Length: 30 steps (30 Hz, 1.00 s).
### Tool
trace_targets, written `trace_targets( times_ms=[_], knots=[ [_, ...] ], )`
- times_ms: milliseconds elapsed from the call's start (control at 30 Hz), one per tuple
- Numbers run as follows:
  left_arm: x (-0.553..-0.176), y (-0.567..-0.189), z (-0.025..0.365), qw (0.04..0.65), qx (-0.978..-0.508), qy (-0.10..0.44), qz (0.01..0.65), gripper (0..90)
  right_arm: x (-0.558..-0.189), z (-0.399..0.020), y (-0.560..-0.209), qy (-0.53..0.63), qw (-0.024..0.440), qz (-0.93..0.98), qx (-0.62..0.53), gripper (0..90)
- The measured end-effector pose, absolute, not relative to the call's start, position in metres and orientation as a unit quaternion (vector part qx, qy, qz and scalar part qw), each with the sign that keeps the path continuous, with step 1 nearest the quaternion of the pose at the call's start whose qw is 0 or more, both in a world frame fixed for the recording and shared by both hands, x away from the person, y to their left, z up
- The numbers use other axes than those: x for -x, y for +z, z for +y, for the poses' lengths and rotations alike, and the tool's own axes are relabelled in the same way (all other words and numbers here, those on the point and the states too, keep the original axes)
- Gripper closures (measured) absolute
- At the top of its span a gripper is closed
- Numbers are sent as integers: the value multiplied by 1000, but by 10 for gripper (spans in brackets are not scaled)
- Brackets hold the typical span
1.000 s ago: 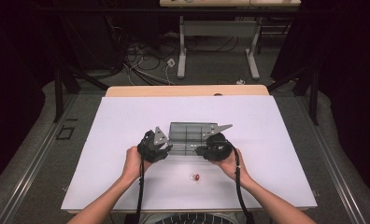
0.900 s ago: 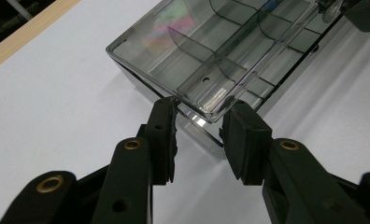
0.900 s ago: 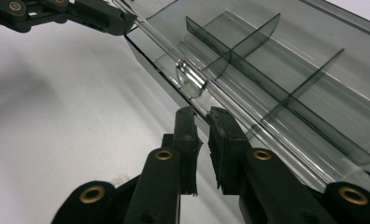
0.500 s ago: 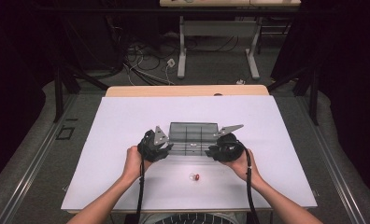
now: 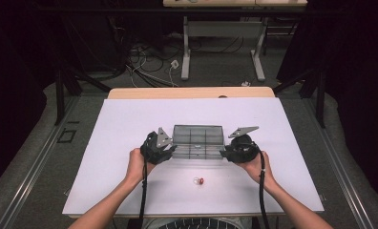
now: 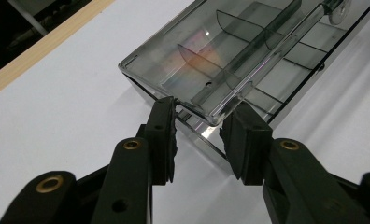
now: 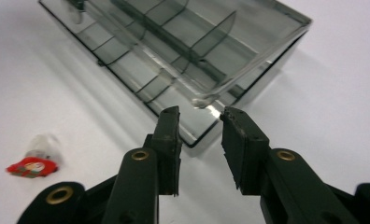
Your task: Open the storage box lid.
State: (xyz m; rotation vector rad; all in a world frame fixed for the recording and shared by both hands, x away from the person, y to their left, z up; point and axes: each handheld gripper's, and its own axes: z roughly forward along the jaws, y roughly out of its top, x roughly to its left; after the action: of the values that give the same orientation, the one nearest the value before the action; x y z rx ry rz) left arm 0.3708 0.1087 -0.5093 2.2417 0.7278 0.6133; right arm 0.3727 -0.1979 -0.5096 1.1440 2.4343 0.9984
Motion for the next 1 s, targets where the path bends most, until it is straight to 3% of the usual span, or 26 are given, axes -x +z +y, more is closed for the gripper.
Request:
trace_targets(
  times_ms=[200, 1000],
  knots=[
    [-371, -509, 109, 348, -863, 236, 280, 648, -379, -198, -507, 347, 162, 837, -391, 659],
    [-380, -506, 110, 379, -848, 235, 286, 668, -388, -196, -499, 350, 188, 835, -381, 654]
  ],
)
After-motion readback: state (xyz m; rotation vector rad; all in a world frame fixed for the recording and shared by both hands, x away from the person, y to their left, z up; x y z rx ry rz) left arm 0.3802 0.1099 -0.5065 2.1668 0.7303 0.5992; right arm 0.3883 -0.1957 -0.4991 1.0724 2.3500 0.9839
